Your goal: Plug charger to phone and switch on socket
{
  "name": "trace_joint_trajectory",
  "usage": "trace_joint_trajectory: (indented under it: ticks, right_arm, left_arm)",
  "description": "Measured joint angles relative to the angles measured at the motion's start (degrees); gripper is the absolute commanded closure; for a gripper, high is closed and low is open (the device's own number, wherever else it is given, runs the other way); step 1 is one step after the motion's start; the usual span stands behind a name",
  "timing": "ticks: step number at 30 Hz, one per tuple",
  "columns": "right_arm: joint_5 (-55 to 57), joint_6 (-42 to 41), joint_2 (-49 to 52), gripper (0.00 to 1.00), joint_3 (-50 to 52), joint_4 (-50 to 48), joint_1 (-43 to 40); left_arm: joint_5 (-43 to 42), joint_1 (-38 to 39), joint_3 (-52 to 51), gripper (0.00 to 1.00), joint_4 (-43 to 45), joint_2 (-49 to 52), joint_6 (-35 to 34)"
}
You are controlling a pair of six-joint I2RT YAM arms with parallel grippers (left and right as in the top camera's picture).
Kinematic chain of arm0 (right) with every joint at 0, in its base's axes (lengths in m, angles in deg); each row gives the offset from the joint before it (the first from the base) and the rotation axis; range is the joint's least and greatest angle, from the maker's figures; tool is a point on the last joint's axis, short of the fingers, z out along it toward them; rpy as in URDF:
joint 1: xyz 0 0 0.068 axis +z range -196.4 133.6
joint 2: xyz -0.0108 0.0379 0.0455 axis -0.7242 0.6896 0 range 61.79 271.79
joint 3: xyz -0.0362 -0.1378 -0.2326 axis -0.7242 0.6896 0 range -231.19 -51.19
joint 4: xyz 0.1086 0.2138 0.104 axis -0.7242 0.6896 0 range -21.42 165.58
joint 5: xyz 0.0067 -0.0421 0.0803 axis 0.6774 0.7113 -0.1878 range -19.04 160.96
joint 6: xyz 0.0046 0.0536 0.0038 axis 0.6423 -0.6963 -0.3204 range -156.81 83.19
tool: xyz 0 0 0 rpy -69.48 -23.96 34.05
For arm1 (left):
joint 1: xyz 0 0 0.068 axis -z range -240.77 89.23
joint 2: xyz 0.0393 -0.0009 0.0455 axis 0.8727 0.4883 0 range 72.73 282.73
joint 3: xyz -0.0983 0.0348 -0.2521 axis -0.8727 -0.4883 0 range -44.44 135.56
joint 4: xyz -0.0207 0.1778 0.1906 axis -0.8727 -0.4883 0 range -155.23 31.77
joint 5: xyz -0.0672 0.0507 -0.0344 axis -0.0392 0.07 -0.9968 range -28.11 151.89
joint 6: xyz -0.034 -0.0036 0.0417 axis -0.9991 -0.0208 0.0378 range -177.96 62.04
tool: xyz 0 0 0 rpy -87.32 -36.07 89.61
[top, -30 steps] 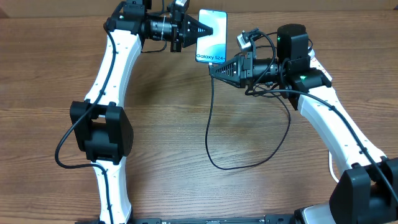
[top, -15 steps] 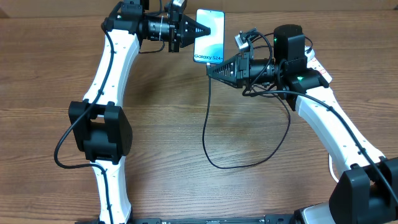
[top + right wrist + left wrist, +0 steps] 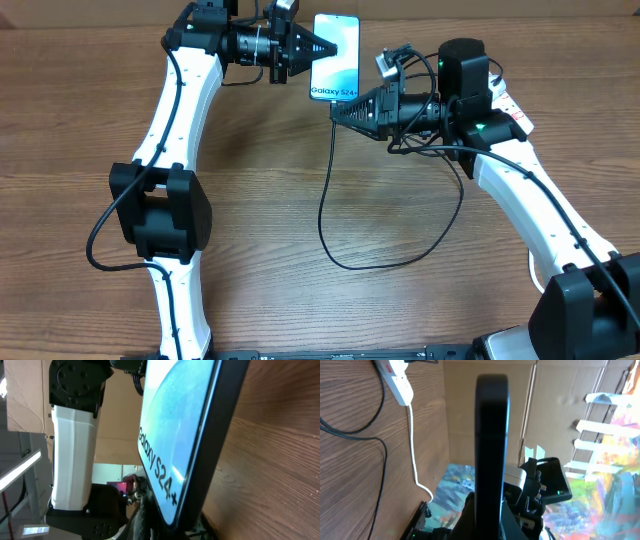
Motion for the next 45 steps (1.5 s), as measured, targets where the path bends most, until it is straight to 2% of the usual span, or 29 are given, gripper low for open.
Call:
trace_joint_trajectory:
  ticks: [9,14,19,45]
  right_arm:
    - [-0.5,-0.17,0.0,0.96,0.0,-0.28,0.09]
    - [-1.81,0.04,0.0,0.96,0.0,-0.37,0.22]
    - [-2.19,1.01,0.0,0.96,0.0,-0.28,0.17]
    - [-1.03,1.44,0.0,0.96,0.02,-0.33,0.02]
  left_arm:
    - [-1.97,0.0,0.0,0.96,-0.98,0.0,2.82]
    - [-2.36,-0.61,0.04,0.96,-8.28,0.0,6.45]
    - [-3.1,-1.03,0.07,0.96,-11.41,0.0,9.62]
    - [-3.61,-1.03,0.07,0.96,-11.65,0.0,11.56]
